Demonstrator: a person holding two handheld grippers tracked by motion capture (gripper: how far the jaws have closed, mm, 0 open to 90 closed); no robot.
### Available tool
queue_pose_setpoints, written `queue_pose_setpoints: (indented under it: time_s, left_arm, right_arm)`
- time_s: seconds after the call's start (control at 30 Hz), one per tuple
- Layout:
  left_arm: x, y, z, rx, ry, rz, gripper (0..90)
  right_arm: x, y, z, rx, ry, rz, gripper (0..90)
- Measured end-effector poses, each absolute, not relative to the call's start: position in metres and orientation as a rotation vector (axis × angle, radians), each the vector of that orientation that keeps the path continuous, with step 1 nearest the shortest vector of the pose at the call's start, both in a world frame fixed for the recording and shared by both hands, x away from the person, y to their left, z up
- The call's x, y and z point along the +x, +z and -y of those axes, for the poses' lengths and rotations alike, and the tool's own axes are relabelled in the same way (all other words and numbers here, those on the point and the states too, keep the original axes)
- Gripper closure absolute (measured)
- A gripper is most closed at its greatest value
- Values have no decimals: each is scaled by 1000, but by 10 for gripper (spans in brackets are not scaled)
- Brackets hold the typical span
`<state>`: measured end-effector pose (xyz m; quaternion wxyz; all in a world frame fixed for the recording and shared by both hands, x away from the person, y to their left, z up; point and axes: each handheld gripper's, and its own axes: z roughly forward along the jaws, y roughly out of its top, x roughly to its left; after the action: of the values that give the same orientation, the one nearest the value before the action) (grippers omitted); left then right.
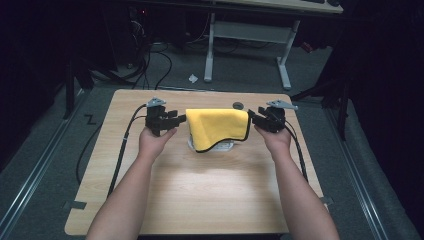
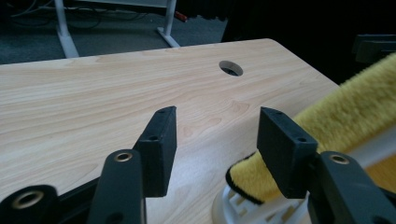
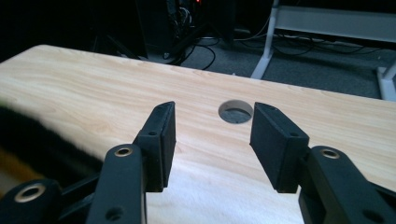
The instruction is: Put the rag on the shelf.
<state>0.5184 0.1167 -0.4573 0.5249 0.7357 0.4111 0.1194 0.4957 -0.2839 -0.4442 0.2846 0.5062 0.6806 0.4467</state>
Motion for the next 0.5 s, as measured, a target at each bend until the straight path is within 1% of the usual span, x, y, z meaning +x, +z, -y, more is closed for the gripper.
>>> queue_pose_setpoints:
  time_s: [0.3,0.5]
  left_arm:
    - [488,-472,-139,1782,318,-998,449]
    - [457,-487,-151,1803,335,-990,433]
  right_arm:
    - [463,-447,284,1258,1141,-1838,506]
    - [432,-450,279,1192,1102,-1853,484]
